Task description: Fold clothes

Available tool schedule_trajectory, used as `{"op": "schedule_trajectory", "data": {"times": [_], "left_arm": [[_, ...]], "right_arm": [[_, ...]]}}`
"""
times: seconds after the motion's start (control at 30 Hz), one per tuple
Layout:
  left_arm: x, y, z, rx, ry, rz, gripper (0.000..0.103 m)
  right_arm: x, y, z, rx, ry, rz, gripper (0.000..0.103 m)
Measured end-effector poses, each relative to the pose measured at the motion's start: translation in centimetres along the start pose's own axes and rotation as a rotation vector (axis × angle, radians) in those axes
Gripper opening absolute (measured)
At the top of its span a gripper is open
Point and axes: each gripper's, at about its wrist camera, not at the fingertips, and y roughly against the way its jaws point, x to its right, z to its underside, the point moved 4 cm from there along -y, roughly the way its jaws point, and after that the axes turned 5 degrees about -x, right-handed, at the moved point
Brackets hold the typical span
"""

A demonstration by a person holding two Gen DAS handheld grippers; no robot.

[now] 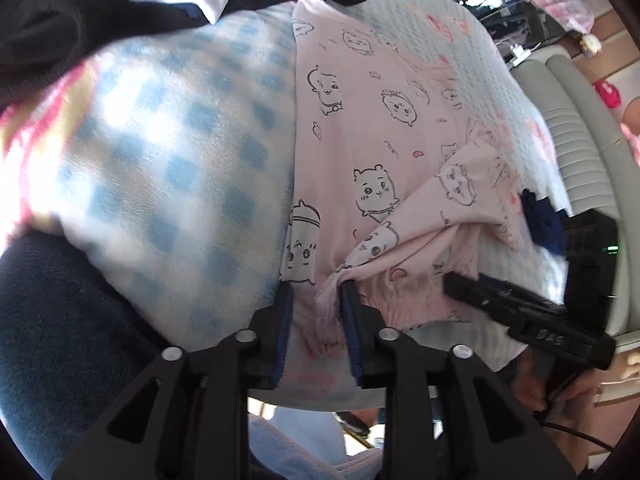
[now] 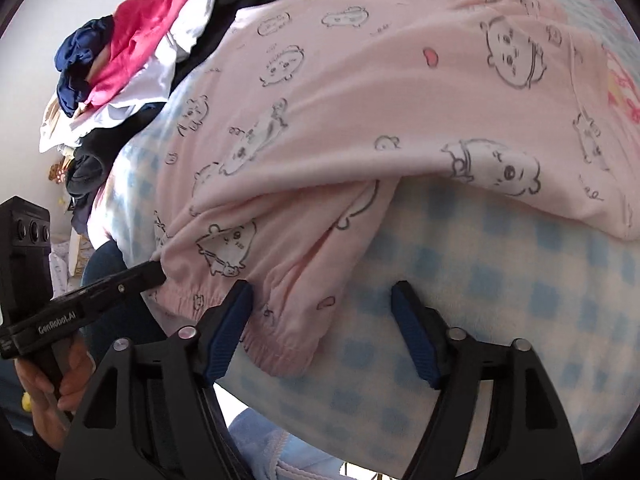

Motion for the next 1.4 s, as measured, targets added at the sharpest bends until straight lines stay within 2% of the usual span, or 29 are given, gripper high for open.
{"op": "schedule_trajectory", "data": {"times": [0.03, 0.1, 0.2, 0.27, 0.3, 0.33, 0.37, 0.4, 0.47, 0.53, 0.73, 0.87, 1.0, 1.13, 1.2, 1.4], "left_arm": [[0.1, 0.0, 0.0, -0.002, -0.005, -0.01, 0.052], [-0.1, -0.5, 0.0, -0.02, -0.021, 0.007, 0.054], [0.0, -0.9, -0.5, -0.021, -0.039, 0.044, 0.043], [-0.1, -0.7, -0.8, -0.014, -0.033, 0.063, 0.03], [0.0, -0.4, -1.0, -0.007, -0.036, 0.071, 0.027], [0.2, -0.1, -1.0, 0.001, -0.043, 0.082, 0.021], [0.5, 0.2, -1.0, 0.006, -0.054, 0.099, 0.016], [0.9, 0.4, -0.9, 0.01, -0.067, 0.111, 0.016], [1.6, 0.7, -0.7, 0.014, -0.102, 0.107, 0.015], [2.1, 0.8, -0.4, 0.007, -0.121, 0.101, 0.015], [2.9, 2.1, 1.3, 0.007, -0.139, 0.154, 0.014], [2.9, 2.2, 2.3, -0.009, -0.157, 0.151, 0.014], [2.3, 1.7, 2.6, -0.038, -0.151, 0.146, 0.014], [1.1, 0.2, 2.8, -0.106, -0.133, 0.128, 0.015], [0.6, -0.3, 3.1, -0.127, -0.134, 0.105, 0.018], [1.1, 0.4, 3.5, -0.114, -0.171, 0.076, 0.018]], "right_arm": [[-0.2, -0.1, 0.0, 0.0, 0.01, -0.004, 0.046], [-0.5, -0.2, -0.1, -0.001, 0.029, -0.013, 0.044], [0.4, -1.4, -0.1, -0.021, -0.009, -0.032, 0.048], [0.9, -2.2, -0.3, -0.026, -0.035, -0.058, 0.049], [1.0, -2.4, -0.4, -0.025, -0.04, -0.068, 0.044], [0.8, -2.0, -0.4, -0.017, -0.023, -0.064, 0.032], [0.6, -1.6, -0.5, -0.009, -0.006, -0.06, 0.026], [0.1, -1.0, -0.5, 0.006, 0.021, -0.05, 0.019], [-0.4, 0.2, -0.5, 0.029, 0.05, -0.03, 0.015], [-0.3, 1.2, -0.4, 0.054, 0.059, -0.018, 0.014], [1.6, 3.0, 1.9, 0.094, -0.002, -0.033, 0.013], [2.2, 4.1, 3.8, 0.114, -0.041, -0.077, 0.013], [1.9, 4.5, 5.4, 0.112, -0.068, -0.076, 0.013], [2.8, 2.9, 6.3, 0.072, -0.108, -0.045, 0.019], [3.2, 2.1, 6.6, 0.04, -0.11, 0.01, 0.025], [3.3, 3.3, 6.7, 0.049, -0.106, 0.041, 0.029]]}}
